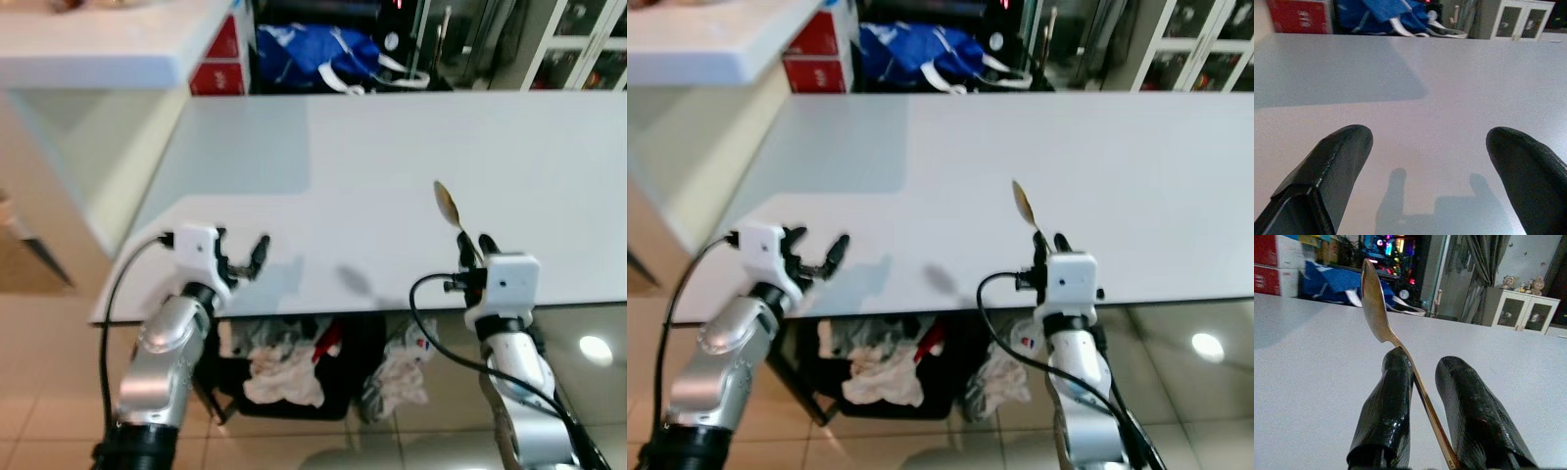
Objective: Setting the table
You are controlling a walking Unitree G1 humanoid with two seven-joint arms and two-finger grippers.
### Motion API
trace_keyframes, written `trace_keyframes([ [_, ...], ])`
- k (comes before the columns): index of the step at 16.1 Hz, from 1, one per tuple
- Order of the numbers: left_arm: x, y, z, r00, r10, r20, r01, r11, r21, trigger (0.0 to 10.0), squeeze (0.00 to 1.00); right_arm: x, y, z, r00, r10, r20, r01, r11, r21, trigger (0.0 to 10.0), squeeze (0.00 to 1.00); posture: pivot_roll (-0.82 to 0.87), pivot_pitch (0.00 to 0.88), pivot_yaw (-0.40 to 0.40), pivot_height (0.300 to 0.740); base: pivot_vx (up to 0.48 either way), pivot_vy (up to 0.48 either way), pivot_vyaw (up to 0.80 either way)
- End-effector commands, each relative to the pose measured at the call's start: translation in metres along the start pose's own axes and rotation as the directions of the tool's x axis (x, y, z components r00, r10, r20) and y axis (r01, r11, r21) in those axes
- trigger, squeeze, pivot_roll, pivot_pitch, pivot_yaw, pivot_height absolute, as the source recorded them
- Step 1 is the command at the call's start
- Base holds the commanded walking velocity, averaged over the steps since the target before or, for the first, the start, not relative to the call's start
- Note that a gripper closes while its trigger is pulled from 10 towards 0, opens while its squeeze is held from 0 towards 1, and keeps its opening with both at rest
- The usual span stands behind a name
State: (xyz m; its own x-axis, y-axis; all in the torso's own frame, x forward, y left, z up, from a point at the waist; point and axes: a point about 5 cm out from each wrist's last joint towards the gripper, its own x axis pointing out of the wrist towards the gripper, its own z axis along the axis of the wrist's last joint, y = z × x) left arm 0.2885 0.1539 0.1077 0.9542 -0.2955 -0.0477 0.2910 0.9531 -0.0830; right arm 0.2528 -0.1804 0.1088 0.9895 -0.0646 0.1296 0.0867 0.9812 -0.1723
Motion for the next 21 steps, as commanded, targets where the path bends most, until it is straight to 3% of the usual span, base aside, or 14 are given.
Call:
trace_keyframes([
  [1,0.01,-0.021,0.017,0.995,-0.081,0.066,0.08,0.997,0.015,10.0,0.0,0.0,-0.009,0.004,0.999,-0.032,0.012,0.032,0.999,-0.01,0.0,0.0,0.01,0.0,0.036,0.74,0.36,-0.315,0.0],
  [3,0.014,-0.034,0.02,0.987,-0.145,0.064,0.142,0.988,0.056,10.0,0.0,0.001,-0.006,0.006,0.999,-0.032,0.011,0.033,0.999,-0.008,0.0,0.0,0.01,0.0,0.04,0.74,0.345,-0.33,0.0],
  [7,0.023,-0.038,0.027,0.984,-0.165,0.069,0.16,0.985,0.069,10.0,0.0,0.0,-0.003,0.003,0.999,-0.032,0.002,0.032,0.999,-0.005,0.0,0.0,0.0,0.0,0.053,0.74,0.338,-0.338,0.0],
  [18,0.025,-0.052,0.03,0.967,-0.239,0.086,0.229,0.967,0.113,10.0,0.0,0.001,0.0,0.002,0.999,-0.033,-0.005,0.033,0.999,-0.005,0.0,0.0,-0.01,0.0,0.063,0.74,0.328,-0.346,0.0],
  [19,0.024,-0.056,0.03,0.956,-0.28,0.084,0.267,0.954,0.134,10.0,0.0,0.001,0.001,-0.001,0.999,-0.038,-0.038,0.038,0.999,-0.006,2.1,0.0,-0.01,0.0,0.062,0.74,0.307,-0.364,0.0],
  [20,0.024,-0.057,0.03,0.954,-0.289,0.078,0.277,0.951,0.141,10.0,0.0,0.002,0.0,-0.002,0.998,-0.041,-0.045,0.041,0.999,-0.008,10.0,0.0,-0.01,0.0,0.063,0.74,0.307,-0.368,0.0],
  [21,0.025,-0.059,0.032,0.95,-0.297,0.091,0.281,0.947,0.157,10.0,0.0,0.004,-0.001,-0.002,0.998,-0.048,-0.051,0.048,0.999,-0.011,10.0,0.0,-0.01,0.0,0.065,0.74,0.311,-0.364,0.0],
])
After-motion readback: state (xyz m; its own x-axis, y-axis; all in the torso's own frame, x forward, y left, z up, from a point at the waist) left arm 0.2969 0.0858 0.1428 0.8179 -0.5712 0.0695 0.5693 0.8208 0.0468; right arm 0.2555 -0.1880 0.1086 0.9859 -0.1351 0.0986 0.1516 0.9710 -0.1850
